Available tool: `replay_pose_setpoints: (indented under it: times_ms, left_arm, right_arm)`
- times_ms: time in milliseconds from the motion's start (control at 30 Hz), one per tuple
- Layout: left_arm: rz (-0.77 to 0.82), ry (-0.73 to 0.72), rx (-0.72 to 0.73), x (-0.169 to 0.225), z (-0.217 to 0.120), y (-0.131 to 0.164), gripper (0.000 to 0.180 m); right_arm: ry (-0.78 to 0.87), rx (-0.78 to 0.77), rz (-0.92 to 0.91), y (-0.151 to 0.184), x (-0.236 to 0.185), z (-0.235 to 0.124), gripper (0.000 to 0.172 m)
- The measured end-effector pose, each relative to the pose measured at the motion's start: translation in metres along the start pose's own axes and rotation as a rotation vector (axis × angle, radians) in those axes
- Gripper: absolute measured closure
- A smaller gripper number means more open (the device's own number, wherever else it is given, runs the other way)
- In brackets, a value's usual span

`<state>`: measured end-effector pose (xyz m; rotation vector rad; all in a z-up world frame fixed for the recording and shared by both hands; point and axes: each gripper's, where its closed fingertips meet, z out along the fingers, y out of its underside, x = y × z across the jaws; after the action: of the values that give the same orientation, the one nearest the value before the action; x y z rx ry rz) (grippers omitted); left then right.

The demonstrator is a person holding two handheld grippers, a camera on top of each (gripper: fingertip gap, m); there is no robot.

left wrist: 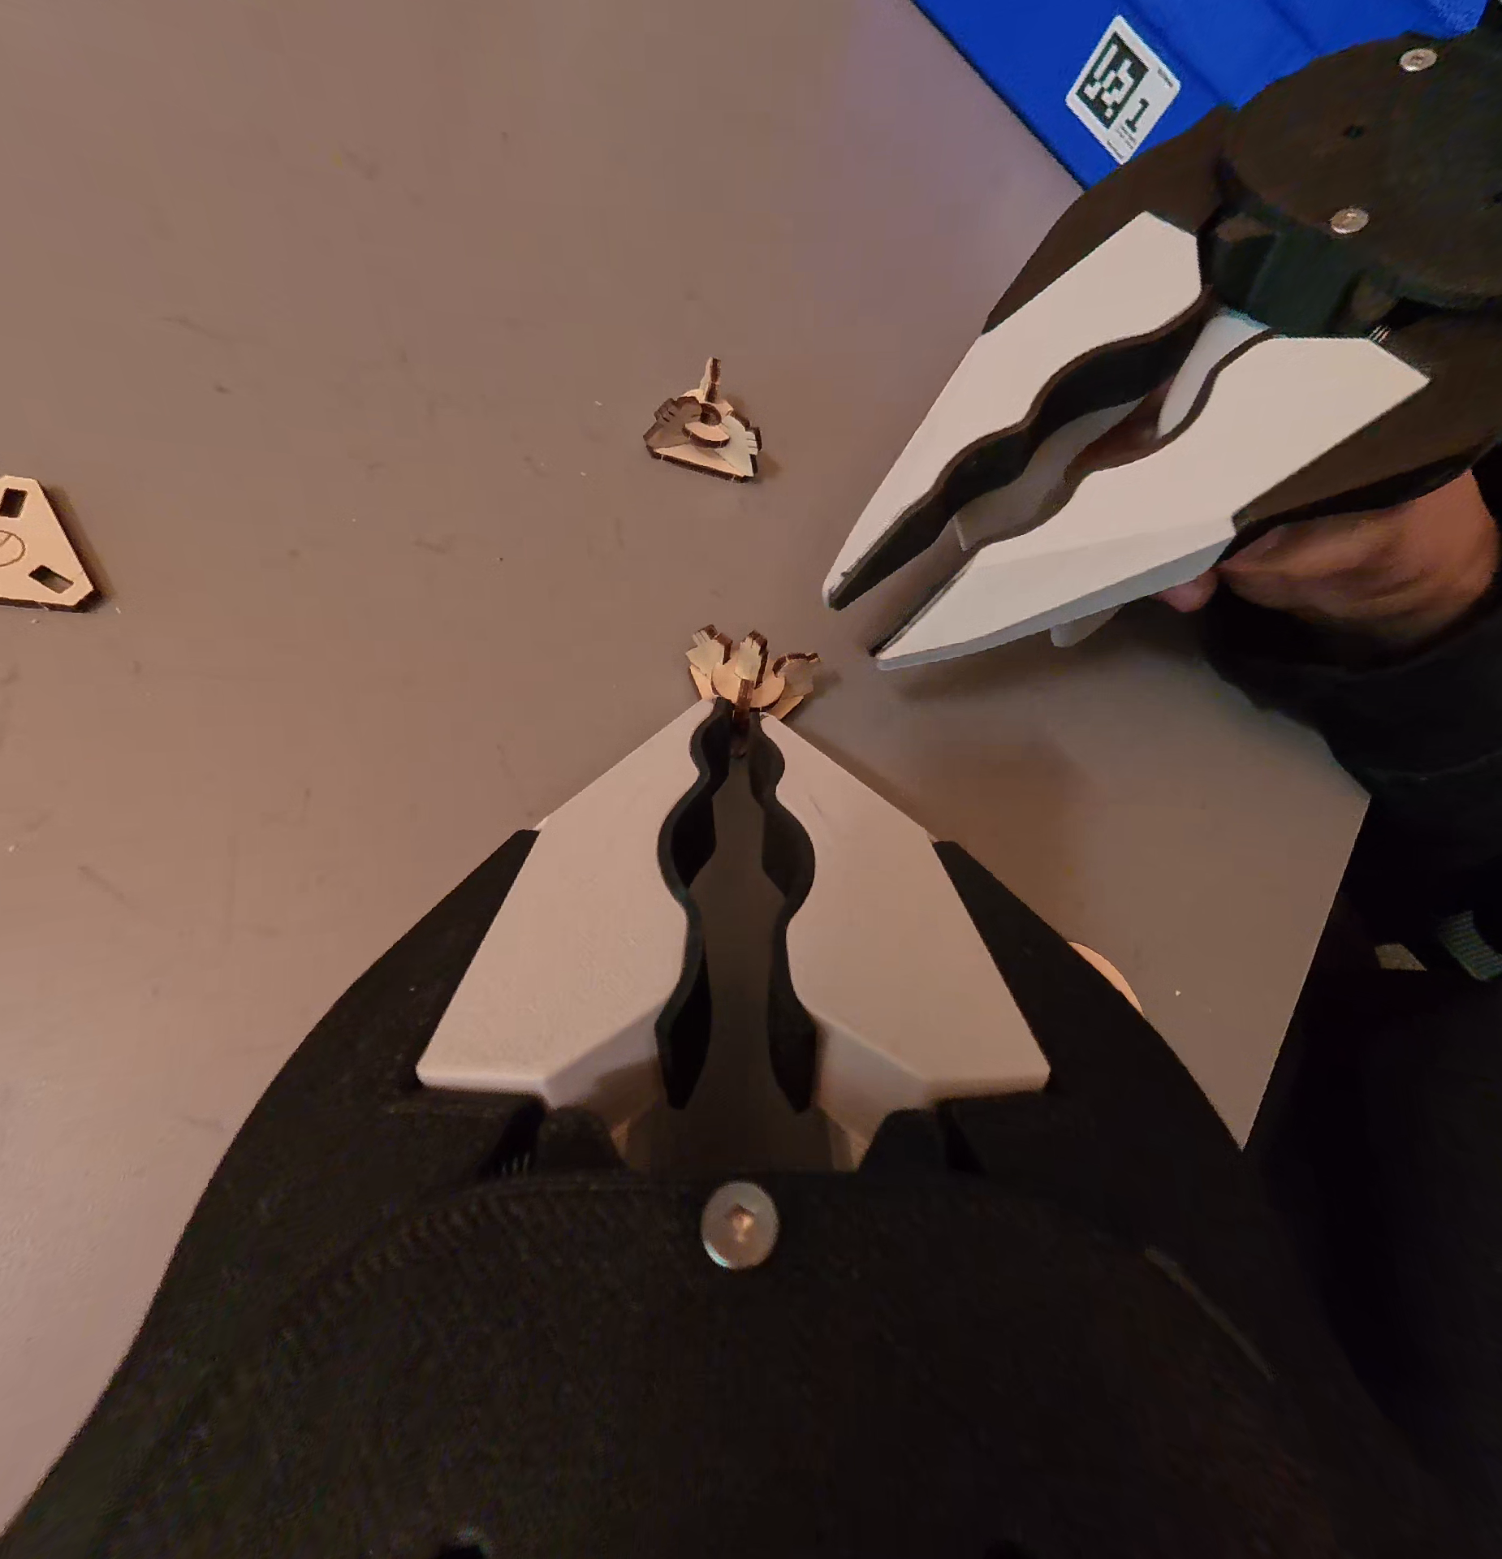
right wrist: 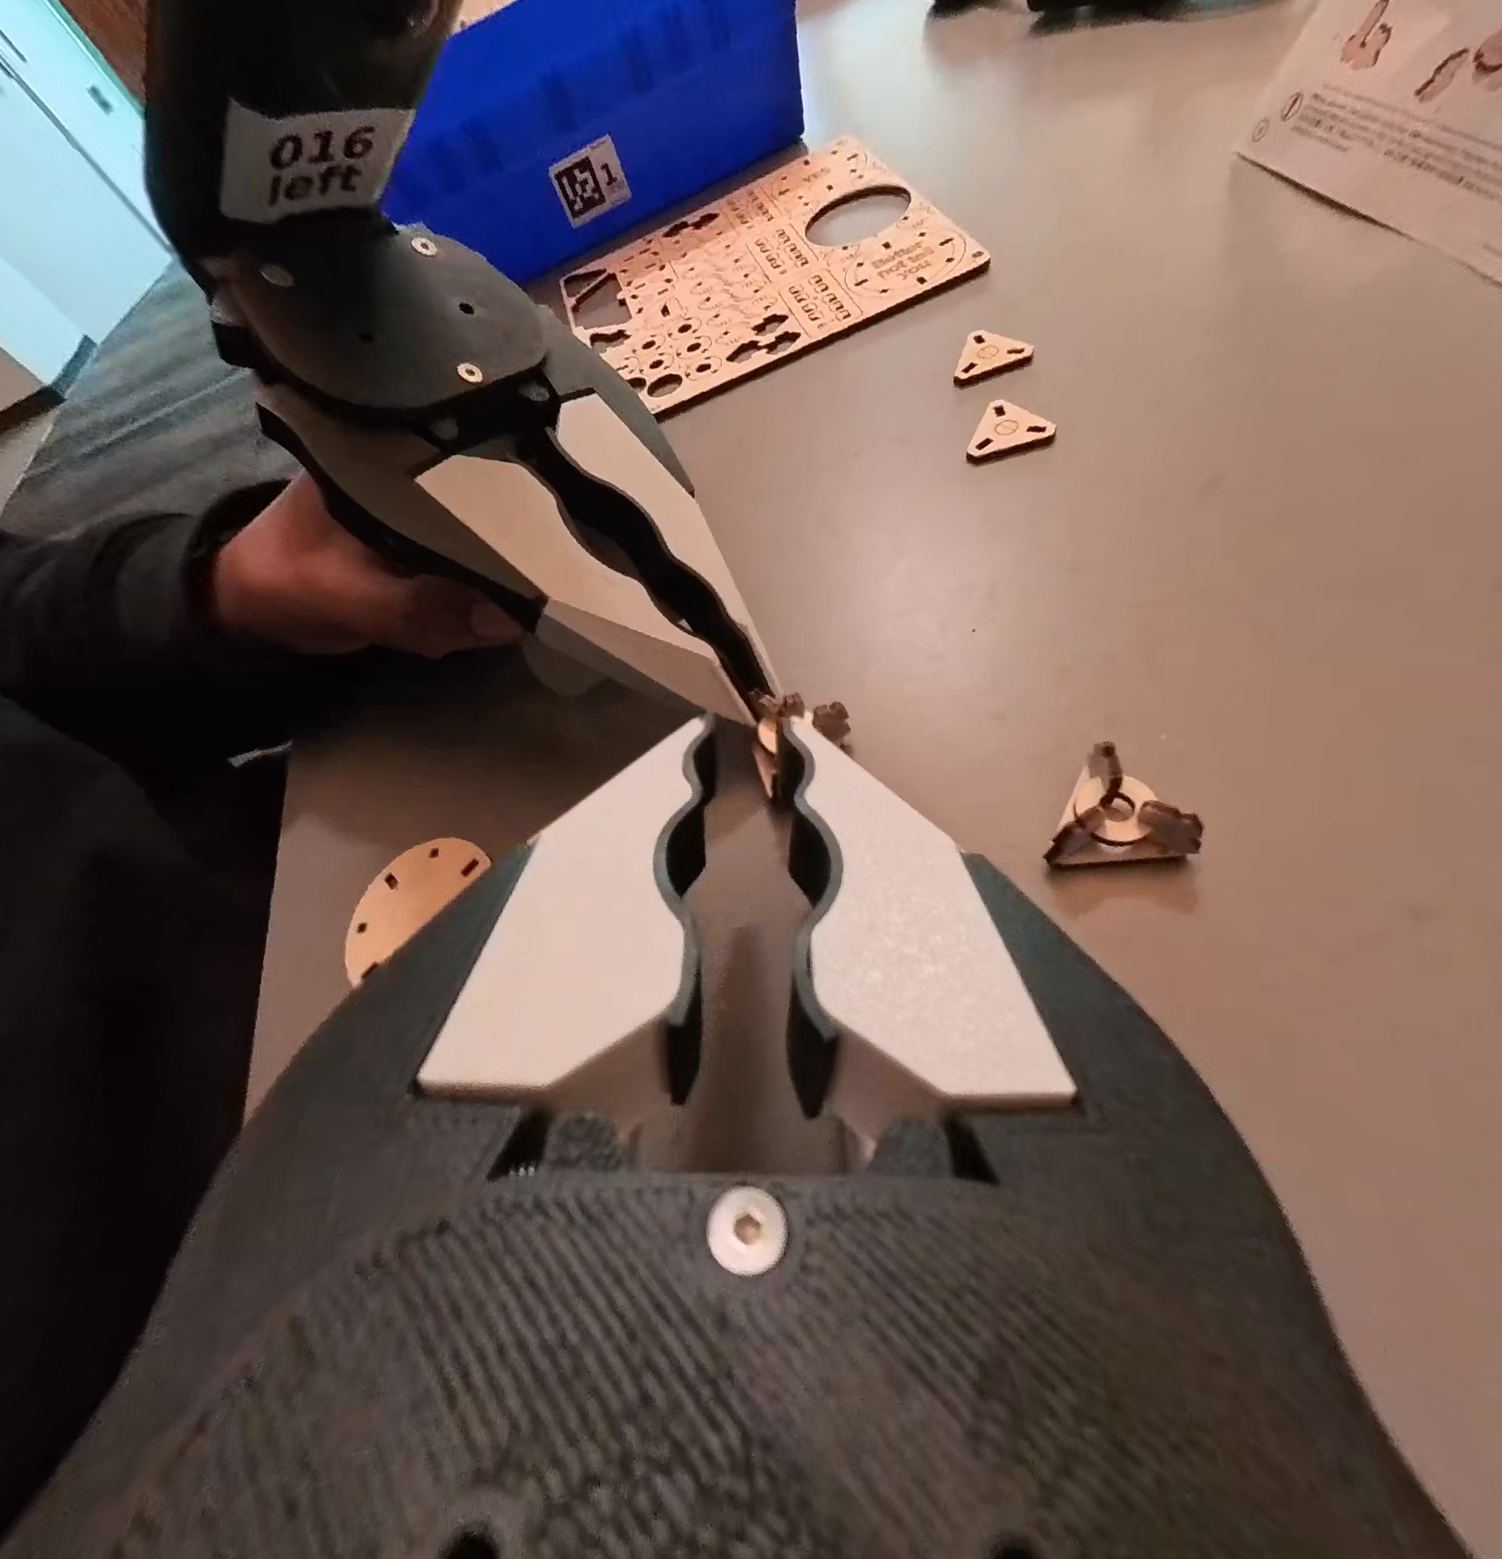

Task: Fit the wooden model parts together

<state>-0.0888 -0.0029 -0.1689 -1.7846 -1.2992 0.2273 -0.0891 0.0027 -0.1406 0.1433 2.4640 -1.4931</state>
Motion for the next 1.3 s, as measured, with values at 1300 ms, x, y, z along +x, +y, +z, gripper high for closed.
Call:
replay_pose_setpoints:
  times_ms: [1300]
  left_arm:
    - [0.025, -0.025, -0.019, 0.0, 0.002, 0.002, 0.179]
  right_arm:
    - [0.212, -0.177, -0.246, 0.023, 0.015, 0.009, 0.158]
